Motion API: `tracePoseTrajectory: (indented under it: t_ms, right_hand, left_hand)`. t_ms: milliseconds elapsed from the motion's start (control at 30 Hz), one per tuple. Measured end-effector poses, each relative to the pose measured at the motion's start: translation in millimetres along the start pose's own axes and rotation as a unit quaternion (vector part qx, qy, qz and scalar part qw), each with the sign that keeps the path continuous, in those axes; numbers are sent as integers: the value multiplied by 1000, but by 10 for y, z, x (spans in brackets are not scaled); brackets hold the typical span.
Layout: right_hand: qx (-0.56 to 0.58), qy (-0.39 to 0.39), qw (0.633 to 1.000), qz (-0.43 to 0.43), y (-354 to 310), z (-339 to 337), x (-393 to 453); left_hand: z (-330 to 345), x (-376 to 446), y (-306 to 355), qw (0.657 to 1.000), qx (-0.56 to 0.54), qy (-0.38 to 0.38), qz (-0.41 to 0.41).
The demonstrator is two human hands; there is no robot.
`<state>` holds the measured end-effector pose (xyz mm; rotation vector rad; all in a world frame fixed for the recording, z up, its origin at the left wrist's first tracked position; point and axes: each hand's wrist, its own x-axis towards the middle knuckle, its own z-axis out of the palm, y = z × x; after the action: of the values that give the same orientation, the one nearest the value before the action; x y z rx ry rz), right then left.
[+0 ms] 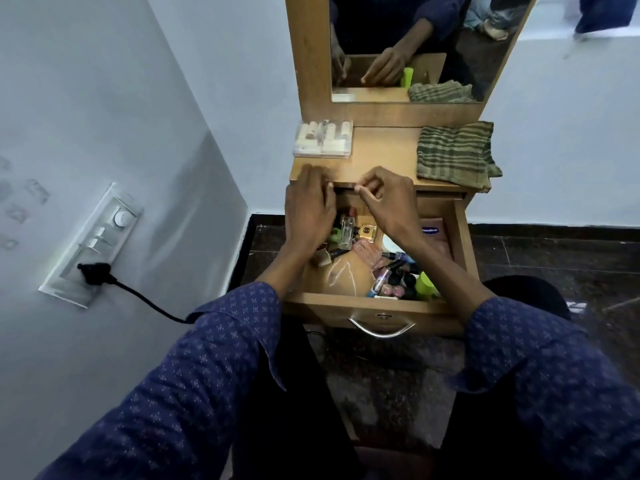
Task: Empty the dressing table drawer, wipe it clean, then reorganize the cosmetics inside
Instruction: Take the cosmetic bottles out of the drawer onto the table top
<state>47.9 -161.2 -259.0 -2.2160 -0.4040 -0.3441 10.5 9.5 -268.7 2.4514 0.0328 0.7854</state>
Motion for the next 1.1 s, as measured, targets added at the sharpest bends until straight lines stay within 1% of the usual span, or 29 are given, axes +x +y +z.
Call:
tracePoseTrajectory:
  t_ms: [100, 167, 233, 367, 467, 567, 700, 767, 867, 1000, 1100]
  right_hand:
    - [-11, -61, 997, 46, 174, -1, -263]
    - [-36, -95, 992, 71, 243, 4, -374]
    - [-63, -110, 988, 89, 264, 17, -415]
    - [-136, -159, 971, 116, 292, 93, -435]
    - [-182, -178, 961, 110, 302, 120, -480]
    - [-218, -184, 954, 89, 276, 97, -494]
    - [-240, -204, 947, 56, 221, 53, -535]
    - [-238, -204, 948, 53, 185, 35, -552]
    - [-205, -189, 958, 73, 159, 22, -545]
    - [-110, -157, 973, 124, 197, -3, -509]
    - [-74, -146, 977, 135, 196, -16, -491]
  left_hand:
    - [91, -264, 20, 996, 33, -80, -1]
    - [171, -378, -17, 988, 96, -118, 1]
    - [218, -416, -27, 979, 152, -136, -1]
    - [280, -431, -13, 964, 215, -158, -7]
    - [307, -466, -12, 958, 232, -170, -3]
    - [276, -479, 16, 961, 212, -176, -4]
    - [231, -467, 8, 975, 133, -176, -36]
    - [215, -460, 15, 980, 94, -168, -49]
    - [182, -453, 52, 985, 35, -151, -72]
    - [173, -440, -5, 983, -42, -139, -110]
    - [104, -412, 12, 982, -97, -102, -123]
